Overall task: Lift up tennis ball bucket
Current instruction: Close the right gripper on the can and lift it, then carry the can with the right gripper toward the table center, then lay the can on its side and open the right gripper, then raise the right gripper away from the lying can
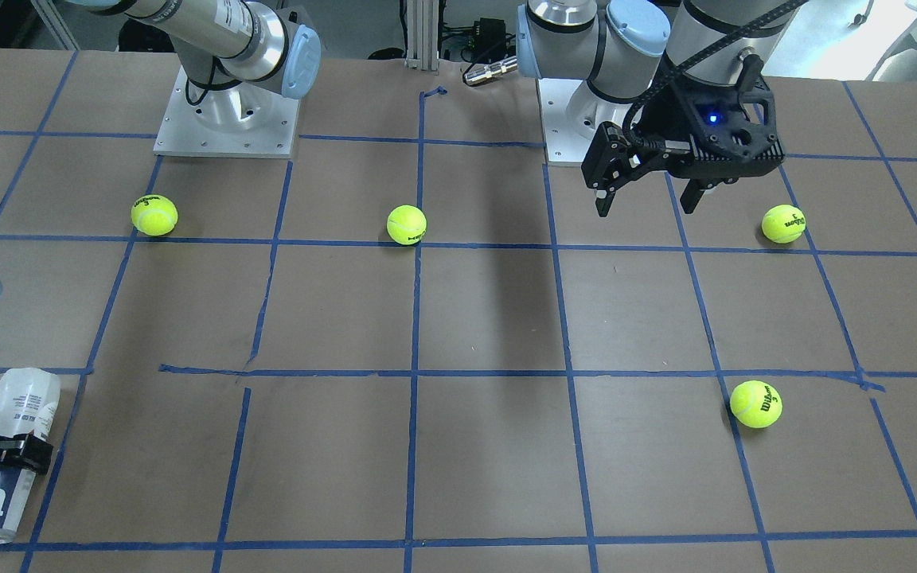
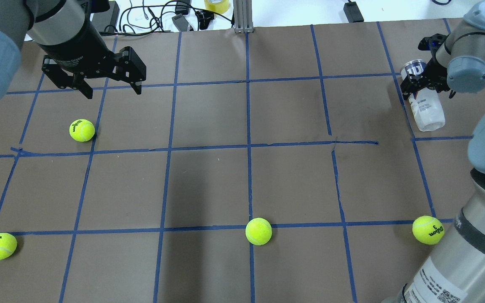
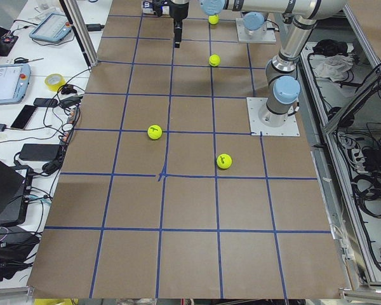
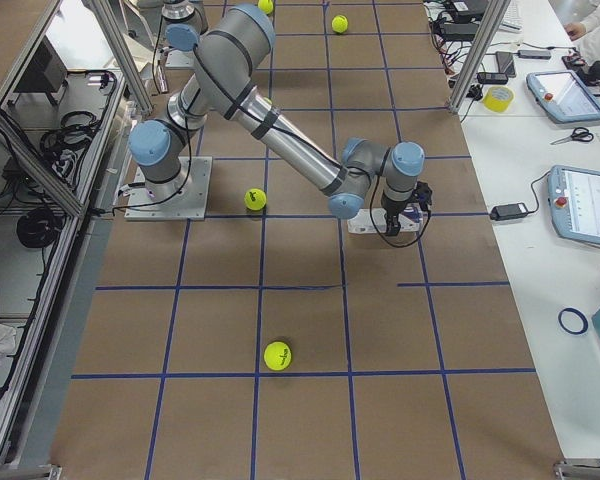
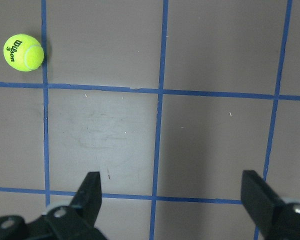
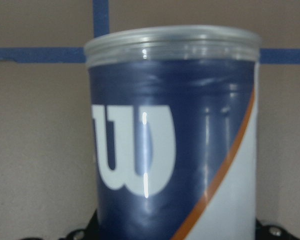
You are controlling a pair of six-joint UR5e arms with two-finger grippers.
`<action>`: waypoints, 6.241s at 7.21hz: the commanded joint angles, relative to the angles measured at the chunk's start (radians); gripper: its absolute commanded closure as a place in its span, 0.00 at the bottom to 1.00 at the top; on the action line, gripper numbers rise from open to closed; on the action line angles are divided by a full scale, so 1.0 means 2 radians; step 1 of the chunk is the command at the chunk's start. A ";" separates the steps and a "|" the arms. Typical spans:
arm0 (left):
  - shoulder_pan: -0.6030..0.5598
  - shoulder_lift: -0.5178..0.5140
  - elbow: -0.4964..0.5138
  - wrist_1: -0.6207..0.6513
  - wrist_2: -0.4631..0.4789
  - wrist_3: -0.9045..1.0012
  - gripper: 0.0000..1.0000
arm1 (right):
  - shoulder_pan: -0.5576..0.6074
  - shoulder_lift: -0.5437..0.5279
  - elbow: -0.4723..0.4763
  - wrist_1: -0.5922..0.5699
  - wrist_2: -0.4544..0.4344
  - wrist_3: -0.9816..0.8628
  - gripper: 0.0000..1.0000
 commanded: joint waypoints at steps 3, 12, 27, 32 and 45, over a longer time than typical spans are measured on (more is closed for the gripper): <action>0.000 0.000 0.000 0.000 0.000 0.000 0.00 | 0.082 -0.025 -0.002 0.001 0.025 -0.033 0.21; 0.000 0.001 0.000 0.000 0.003 0.000 0.00 | 0.340 -0.027 0.004 0.009 0.047 -0.134 0.21; 0.002 0.000 0.000 0.001 0.002 0.000 0.00 | 0.452 -0.026 0.042 -0.116 0.080 -0.191 0.00; 0.000 0.000 0.000 0.000 0.002 0.000 0.00 | 0.383 -0.111 0.044 -0.039 0.082 -0.181 0.00; 0.003 -0.024 0.008 0.018 -0.007 0.003 0.00 | 0.221 -0.233 0.028 0.126 -0.033 0.156 0.00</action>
